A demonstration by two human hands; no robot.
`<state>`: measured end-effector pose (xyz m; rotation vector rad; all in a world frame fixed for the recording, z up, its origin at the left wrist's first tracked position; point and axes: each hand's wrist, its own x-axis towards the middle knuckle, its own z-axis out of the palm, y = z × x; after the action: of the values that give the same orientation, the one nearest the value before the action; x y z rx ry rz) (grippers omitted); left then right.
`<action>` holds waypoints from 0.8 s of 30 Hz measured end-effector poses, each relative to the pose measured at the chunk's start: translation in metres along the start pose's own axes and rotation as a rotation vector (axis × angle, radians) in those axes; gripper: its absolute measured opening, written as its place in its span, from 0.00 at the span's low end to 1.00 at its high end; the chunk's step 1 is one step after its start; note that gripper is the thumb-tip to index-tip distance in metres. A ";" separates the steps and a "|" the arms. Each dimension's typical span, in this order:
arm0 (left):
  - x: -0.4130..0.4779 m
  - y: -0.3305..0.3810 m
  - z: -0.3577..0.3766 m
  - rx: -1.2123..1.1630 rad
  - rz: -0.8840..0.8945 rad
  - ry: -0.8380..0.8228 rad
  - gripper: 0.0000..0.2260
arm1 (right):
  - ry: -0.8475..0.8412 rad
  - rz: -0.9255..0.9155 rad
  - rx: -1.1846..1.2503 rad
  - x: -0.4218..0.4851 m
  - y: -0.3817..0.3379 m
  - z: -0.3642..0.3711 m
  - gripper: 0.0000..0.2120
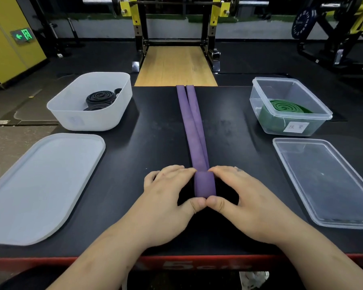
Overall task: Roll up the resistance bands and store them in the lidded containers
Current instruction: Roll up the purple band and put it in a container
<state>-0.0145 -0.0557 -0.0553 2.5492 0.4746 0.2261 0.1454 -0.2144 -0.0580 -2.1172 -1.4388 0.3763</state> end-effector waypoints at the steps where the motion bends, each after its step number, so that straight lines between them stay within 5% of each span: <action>1: -0.003 0.001 0.000 -0.012 0.011 -0.018 0.30 | -0.012 0.000 0.004 -0.002 -0.002 -0.001 0.40; 16: -0.024 0.005 0.003 -0.060 -0.001 -0.044 0.38 | -0.020 0.010 0.080 -0.023 -0.003 -0.006 0.30; 24: -0.015 0.010 -0.002 -0.053 0.012 -0.097 0.29 | -0.019 0.056 0.030 -0.022 0.001 0.000 0.37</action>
<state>-0.0262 -0.0689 -0.0492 2.4990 0.4113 0.1176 0.1378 -0.2355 -0.0604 -2.1383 -1.3783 0.4377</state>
